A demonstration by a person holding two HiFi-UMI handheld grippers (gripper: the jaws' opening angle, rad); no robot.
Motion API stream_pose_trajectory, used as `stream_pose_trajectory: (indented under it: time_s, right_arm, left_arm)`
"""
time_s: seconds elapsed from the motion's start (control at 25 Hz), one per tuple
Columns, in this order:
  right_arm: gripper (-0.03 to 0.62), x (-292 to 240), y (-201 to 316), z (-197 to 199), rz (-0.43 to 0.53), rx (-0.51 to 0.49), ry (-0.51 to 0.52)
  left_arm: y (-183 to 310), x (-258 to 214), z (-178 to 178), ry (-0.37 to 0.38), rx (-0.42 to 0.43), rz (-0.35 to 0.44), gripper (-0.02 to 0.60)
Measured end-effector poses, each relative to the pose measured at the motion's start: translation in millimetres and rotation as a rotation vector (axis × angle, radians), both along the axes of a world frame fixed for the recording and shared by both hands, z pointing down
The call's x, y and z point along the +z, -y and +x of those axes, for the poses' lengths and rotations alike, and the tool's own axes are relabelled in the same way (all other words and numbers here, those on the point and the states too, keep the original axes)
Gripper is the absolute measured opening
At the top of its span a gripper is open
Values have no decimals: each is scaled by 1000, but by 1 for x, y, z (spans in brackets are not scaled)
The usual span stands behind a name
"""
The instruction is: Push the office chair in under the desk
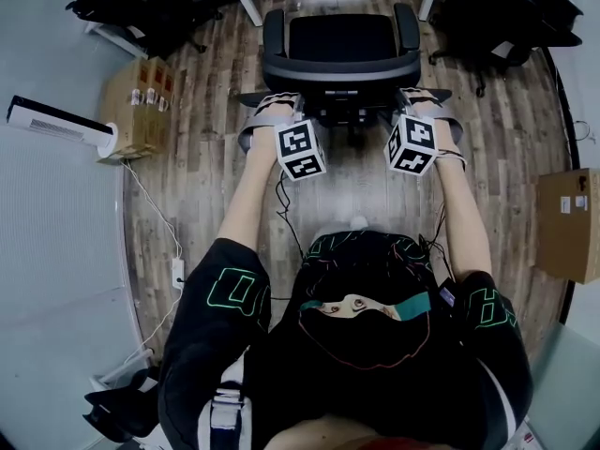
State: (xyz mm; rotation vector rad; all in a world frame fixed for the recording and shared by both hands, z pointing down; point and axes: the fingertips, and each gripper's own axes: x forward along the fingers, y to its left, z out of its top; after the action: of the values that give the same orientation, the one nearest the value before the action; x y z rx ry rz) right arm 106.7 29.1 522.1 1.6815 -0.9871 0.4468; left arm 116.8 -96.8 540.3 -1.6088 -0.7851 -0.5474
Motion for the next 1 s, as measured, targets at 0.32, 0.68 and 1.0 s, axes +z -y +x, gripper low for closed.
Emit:
stream_pose_trajectory:
  time_s: [0.32, 0.68, 1.0]
  right_arm:
    - [138, 4, 0, 23, 30, 14, -30]
    - [144, 3, -1, 66, 54, 4, -55]
    - [141, 2, -5, 103, 65, -17, -47]
  left_arm:
    - [0, 4, 24, -25, -44, -12, 140]
    - [-1, 4, 66, -35, -73, -5, 140]
    - [-5, 3, 103, -87, -76, -8, 143]
